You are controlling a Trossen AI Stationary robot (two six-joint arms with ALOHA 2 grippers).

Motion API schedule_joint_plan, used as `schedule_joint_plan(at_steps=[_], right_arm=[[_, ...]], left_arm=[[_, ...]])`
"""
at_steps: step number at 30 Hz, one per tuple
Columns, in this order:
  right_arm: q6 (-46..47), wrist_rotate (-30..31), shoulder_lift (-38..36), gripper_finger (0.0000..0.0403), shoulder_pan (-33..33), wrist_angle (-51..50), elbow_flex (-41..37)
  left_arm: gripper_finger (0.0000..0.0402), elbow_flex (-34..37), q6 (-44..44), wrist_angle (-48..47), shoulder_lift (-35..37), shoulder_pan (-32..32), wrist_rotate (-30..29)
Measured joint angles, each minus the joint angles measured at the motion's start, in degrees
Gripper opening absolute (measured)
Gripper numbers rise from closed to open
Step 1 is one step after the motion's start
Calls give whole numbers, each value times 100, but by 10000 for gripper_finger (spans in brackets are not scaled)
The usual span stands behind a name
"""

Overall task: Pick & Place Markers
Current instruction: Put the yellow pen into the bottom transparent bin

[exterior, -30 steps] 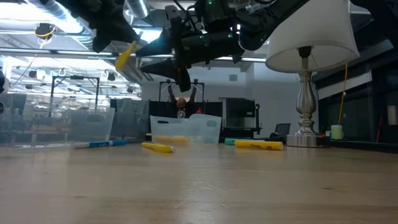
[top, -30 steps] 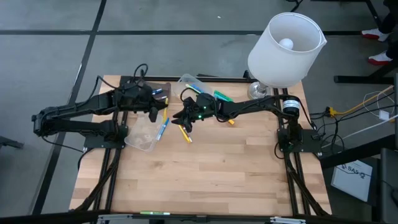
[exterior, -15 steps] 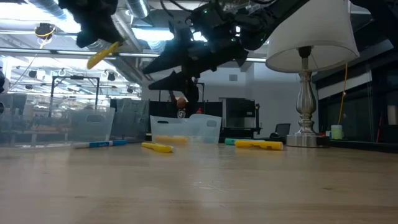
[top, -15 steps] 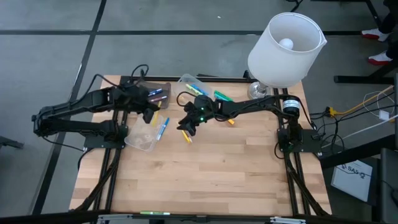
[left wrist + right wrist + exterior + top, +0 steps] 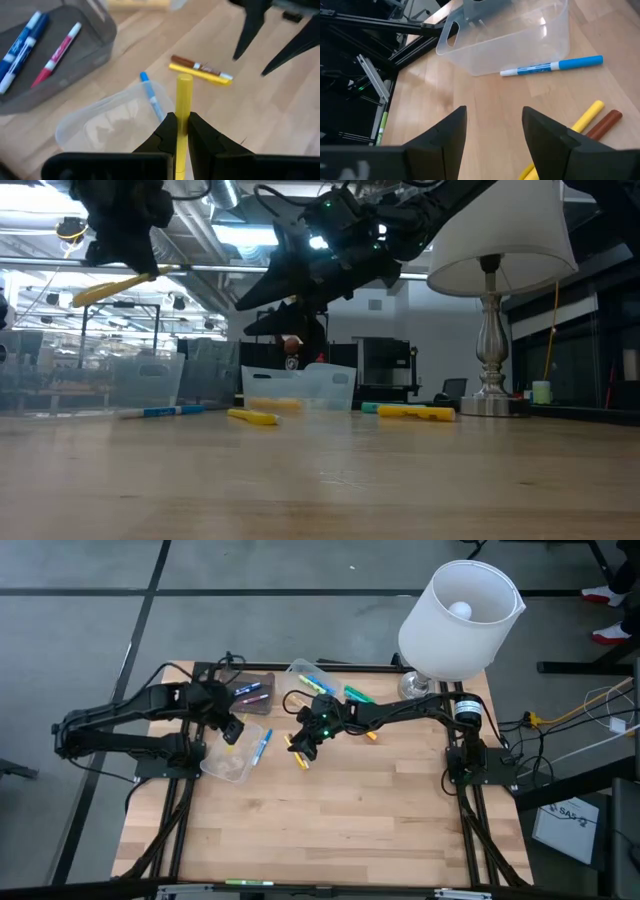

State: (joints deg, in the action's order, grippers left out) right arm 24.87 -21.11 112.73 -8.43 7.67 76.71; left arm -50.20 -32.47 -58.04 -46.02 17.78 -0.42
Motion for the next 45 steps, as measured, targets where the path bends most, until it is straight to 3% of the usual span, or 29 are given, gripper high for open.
schedule_joint_plan(at_steps=[19,31,39,45], right_arm=[[-136,55,0,190,-2,-375,0],[-160,55,0,190,-2,-376,0],[-285,55,0,190,-2,-377,0],[-313,111,0,190,-2,-377,0]], left_arm=[[18,9,125,-364,-1173,-75,-239],[20,14,-139,-349,-1291,-201,-599],[21,736,-632,-278,-1281,-344,-544],[21,1039,-866,284,-1177,-356,-568]])
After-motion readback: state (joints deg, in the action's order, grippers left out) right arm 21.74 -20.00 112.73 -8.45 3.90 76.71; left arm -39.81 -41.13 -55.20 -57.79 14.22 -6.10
